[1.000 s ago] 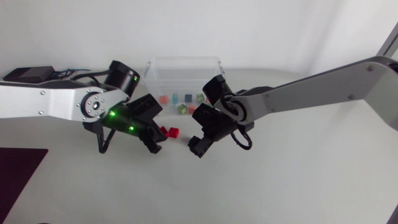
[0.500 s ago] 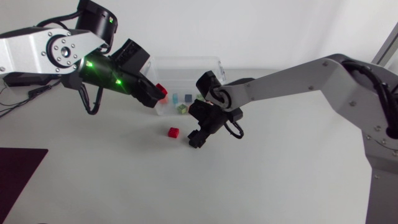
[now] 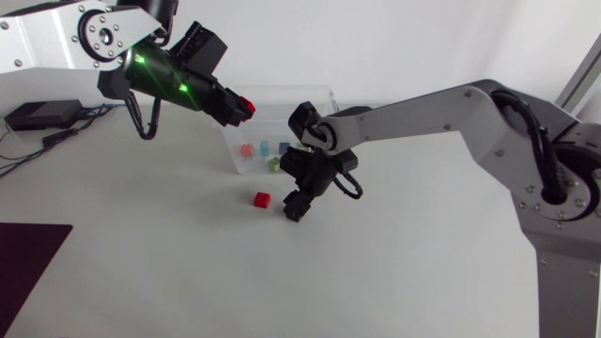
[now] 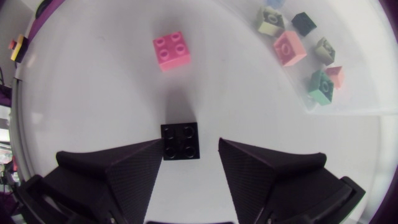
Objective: Place the duplo bricks in the container
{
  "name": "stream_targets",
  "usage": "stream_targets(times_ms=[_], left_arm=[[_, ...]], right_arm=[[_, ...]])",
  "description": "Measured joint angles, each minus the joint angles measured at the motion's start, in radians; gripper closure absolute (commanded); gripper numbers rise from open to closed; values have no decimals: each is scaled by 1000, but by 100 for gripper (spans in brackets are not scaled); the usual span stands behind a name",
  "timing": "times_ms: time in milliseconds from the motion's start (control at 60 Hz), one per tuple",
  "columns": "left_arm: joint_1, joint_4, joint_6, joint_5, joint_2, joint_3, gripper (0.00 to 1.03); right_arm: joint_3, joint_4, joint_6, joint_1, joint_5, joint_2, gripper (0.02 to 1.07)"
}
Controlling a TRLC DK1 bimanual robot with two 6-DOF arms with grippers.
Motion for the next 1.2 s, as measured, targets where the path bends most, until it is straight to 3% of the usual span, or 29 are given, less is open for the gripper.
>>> stream_targets(times_ms=[50,100,133,367,633,767,800,867,1200], left_arm=[[5,-1,-5,0,10,10,78],[10,-3,-8,0,13,10,78],[10,-3,-8,0,15,10,78],[28,-10,-8,4,36,50,78],[42,-11,-8,7,100,105,78],[50,-15,-12,8,116,122,78],[51,-16,-12,9,119,127,78],[56,-18,-15,11,127,140,78],[70,2,-89,12,202,218,78]], right_arm=[[5,-11,-1,0,0,2,36],[13,-35,-2,0,0,6,17],[17,-46,-4,0,-1,11,11],[47,-85,-23,11,-1,31,9],[169,-195,-24,23,-1,93,23],[185,-208,-31,34,0,110,45],[188,-210,-30,40,-1,115,58],[195,-208,-30,46,0,127,74],[47,-106,-29,31,-22,35,76]])
